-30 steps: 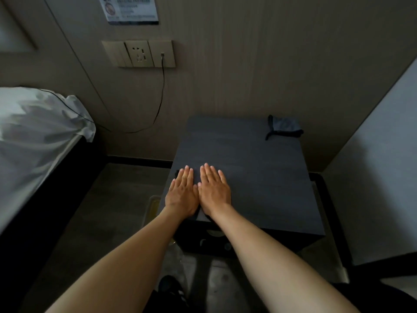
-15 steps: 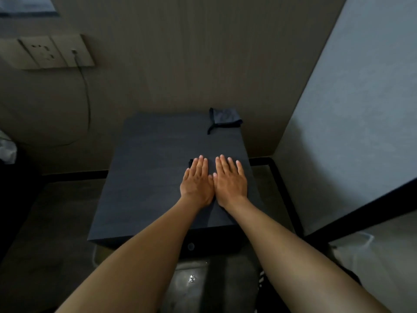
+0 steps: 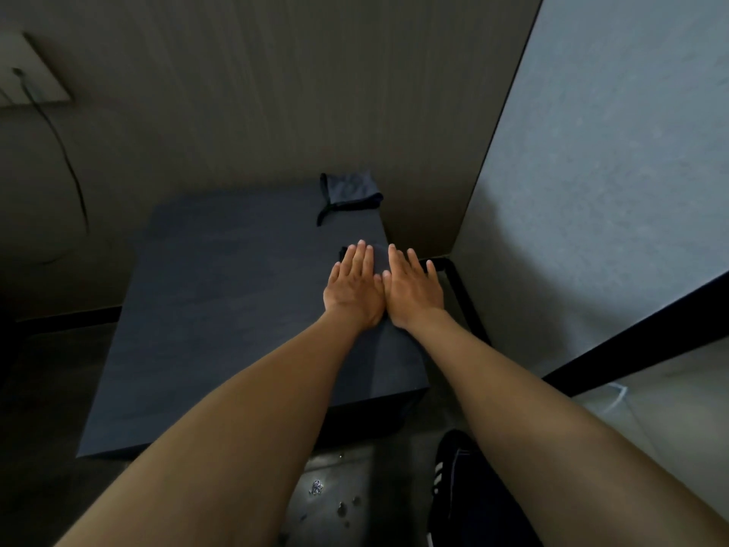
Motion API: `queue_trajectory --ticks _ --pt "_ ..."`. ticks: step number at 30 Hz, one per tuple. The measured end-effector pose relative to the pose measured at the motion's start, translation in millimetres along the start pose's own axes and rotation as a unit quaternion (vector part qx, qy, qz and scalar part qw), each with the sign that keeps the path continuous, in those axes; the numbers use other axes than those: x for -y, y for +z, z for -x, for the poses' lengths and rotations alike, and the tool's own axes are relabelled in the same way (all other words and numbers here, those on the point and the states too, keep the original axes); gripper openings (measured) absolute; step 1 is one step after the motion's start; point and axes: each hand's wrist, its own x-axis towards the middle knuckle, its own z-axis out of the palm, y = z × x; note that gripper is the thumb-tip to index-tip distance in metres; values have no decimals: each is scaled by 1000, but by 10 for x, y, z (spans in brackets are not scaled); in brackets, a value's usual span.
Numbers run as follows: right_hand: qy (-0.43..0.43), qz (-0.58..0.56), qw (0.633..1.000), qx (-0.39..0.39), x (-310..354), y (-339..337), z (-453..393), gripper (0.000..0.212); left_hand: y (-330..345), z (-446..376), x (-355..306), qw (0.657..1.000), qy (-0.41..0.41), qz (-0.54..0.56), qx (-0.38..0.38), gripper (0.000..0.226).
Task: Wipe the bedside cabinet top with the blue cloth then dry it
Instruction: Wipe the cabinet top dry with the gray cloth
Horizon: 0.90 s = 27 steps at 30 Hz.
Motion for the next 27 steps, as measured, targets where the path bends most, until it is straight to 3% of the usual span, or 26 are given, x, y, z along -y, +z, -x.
queue_trajectory --ticks 16,27 --pt "-10 -106 990 87 -148 -112 -1054 57 -189 -910 48 1000 -21 19 -12 61" --pt "15 -109 987 116 -136 -144 -460 55 -54 -435 -70 1000 -14 14 -2 62"
